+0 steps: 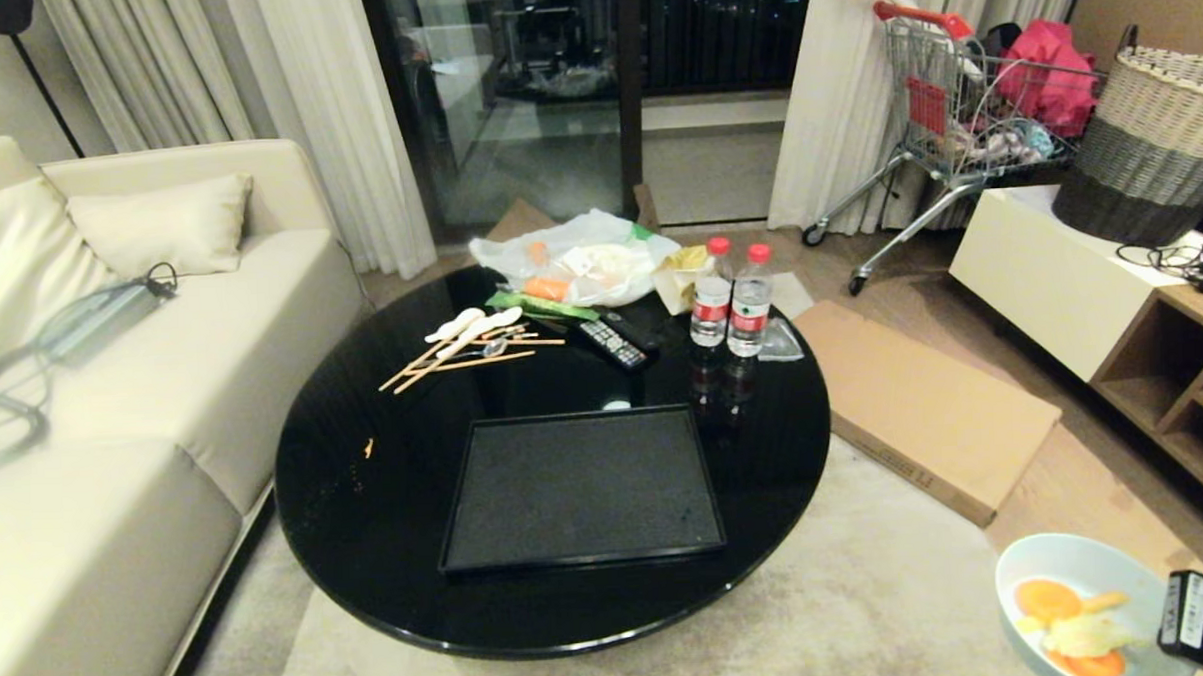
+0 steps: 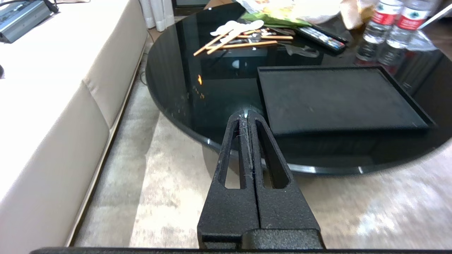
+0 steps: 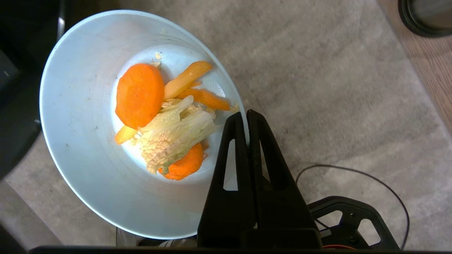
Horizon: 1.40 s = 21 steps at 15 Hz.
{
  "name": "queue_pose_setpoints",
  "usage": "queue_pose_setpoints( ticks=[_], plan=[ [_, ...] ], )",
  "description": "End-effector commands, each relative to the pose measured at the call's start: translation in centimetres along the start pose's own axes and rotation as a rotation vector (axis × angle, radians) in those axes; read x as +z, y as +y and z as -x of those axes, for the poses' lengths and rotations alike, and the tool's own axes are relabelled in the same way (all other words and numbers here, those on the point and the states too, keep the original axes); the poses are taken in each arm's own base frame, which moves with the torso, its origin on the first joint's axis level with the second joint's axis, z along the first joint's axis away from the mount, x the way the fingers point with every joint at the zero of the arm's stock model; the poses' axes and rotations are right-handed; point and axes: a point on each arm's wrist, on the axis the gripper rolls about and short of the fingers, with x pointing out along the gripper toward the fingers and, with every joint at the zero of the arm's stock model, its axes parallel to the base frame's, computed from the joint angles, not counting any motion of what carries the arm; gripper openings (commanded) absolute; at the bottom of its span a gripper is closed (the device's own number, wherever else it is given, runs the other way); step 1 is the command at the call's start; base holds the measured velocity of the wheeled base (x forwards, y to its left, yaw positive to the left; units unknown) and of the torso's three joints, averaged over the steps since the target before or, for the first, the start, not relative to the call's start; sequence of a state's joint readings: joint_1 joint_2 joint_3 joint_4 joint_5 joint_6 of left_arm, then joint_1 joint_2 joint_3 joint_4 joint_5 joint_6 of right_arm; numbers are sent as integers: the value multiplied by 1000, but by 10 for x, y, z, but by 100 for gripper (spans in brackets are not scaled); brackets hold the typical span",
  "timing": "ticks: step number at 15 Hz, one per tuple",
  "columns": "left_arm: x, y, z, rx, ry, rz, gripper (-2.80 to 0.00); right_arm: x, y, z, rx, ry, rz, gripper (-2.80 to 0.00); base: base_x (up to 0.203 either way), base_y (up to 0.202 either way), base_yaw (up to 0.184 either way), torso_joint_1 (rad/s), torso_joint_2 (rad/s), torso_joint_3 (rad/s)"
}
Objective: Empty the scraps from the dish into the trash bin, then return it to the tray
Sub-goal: Move the bowl over the trash can
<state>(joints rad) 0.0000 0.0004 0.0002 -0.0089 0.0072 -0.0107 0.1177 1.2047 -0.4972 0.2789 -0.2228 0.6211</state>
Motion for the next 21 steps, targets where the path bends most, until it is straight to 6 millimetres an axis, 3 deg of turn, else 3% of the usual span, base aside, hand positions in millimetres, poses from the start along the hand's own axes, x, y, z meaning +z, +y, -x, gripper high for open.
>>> queue_pose_setpoints(
  ticks=[1,21],
  plan=[
    [0,0,0,2,-1,-1,-280,0,0,0,-3,3,0,-280,-175,0,-5,-1,2,3],
    [0,0,0,2,-1,-1,-280,-1,-2,0,-13,0,-6,-280,-9,0,0,-1,0,1]
  ],
)
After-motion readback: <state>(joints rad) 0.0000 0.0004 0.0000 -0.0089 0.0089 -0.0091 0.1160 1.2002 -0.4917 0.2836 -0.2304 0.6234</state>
